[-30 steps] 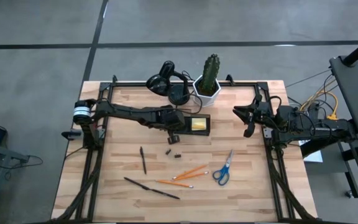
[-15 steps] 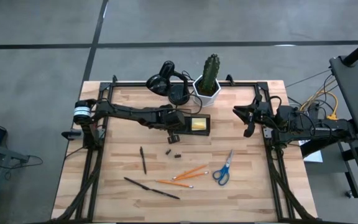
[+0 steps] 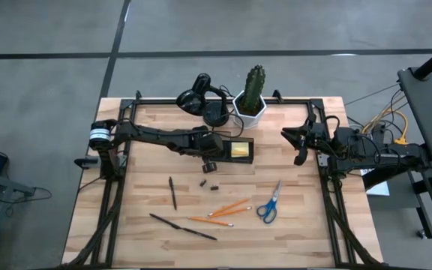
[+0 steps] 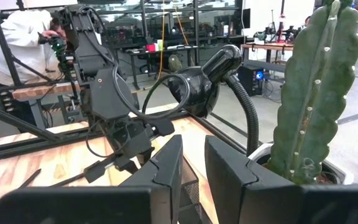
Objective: Pick and place office supplies into organizer
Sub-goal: Put the left black binder paper clip into the black desk organizer
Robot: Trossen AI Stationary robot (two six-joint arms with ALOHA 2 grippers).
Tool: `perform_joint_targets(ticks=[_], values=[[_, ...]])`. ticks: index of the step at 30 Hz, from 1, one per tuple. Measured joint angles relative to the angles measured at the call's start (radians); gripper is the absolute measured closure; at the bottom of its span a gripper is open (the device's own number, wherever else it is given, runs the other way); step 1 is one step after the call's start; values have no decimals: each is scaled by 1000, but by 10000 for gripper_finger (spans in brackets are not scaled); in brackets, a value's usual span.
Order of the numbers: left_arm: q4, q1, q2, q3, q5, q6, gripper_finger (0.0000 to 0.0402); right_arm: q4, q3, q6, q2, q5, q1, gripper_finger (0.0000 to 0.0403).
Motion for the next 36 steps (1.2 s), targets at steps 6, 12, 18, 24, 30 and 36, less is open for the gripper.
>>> perform_joint_targets(ticks=[6, 12, 18, 24, 30, 36], values=[[1, 1, 0, 0, -19, 0, 339, 0, 0, 0, 0, 0, 0, 346], [1, 0, 0, 0, -18, -1, 308, 0, 0, 0, 0, 0, 0, 346], [-2, 0, 0, 11, -18, -3, 301, 0, 0, 0, 0, 0, 0, 346], [-3, 0, 0, 42, -17, -3, 301, 0, 0, 0, 0, 0, 0, 346], [-9, -2, -1, 79, -9, -121, 301, 0, 0, 0, 0, 0, 0, 346], [-139, -2, -2, 154, 94, -283, 301, 0, 0, 0, 0, 0, 0, 346]])
